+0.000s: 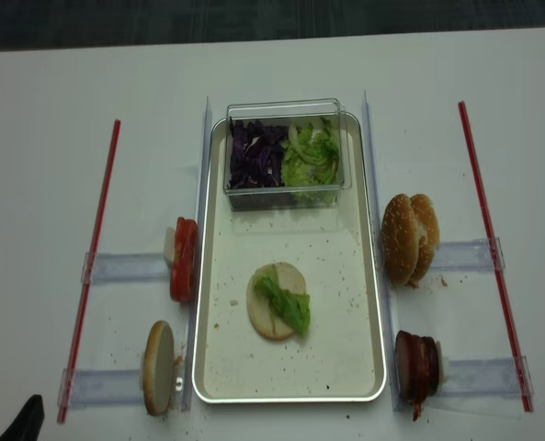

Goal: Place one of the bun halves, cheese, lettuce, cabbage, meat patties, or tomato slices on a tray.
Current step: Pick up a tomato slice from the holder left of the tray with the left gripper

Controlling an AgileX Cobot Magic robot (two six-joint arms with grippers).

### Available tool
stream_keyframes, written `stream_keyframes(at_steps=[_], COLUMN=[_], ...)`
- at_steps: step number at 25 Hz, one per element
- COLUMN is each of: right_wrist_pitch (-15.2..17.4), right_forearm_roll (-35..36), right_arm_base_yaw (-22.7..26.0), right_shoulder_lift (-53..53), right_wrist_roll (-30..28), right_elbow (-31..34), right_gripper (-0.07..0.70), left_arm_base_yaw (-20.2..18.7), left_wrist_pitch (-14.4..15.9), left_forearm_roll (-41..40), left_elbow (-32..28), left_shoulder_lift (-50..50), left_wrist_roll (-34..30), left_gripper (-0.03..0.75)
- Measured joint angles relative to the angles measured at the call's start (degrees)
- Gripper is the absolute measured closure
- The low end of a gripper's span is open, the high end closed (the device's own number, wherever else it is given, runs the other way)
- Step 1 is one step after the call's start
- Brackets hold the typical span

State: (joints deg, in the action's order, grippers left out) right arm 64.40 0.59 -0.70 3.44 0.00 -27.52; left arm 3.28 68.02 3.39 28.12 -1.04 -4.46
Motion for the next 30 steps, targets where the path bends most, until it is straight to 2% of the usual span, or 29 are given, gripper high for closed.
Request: stream_keyframes(at_steps=[26, 30], right_wrist_pitch=[0.00, 0.00], right_forearm_roll=[0.00, 0.00], right_arm_base_yaw=[0.00, 0.00], right_shoulder_lift=[0.00, 0.00], right_wrist_roll=[0.00, 0.00], right_elbow=[0.00, 0.00], right_gripper=[0.060, 0.060], left_arm_base_yaw=[0.00, 0.00], left_wrist_pitch=[0.00, -0.88], left_forearm_roll=[0.00, 0.00], left_elbow=[0.00, 0.10], left_shoulder_lift=[0.00, 0.00], left_wrist_roll=[0.00, -2.88], left_gripper=[0.098, 0.099])
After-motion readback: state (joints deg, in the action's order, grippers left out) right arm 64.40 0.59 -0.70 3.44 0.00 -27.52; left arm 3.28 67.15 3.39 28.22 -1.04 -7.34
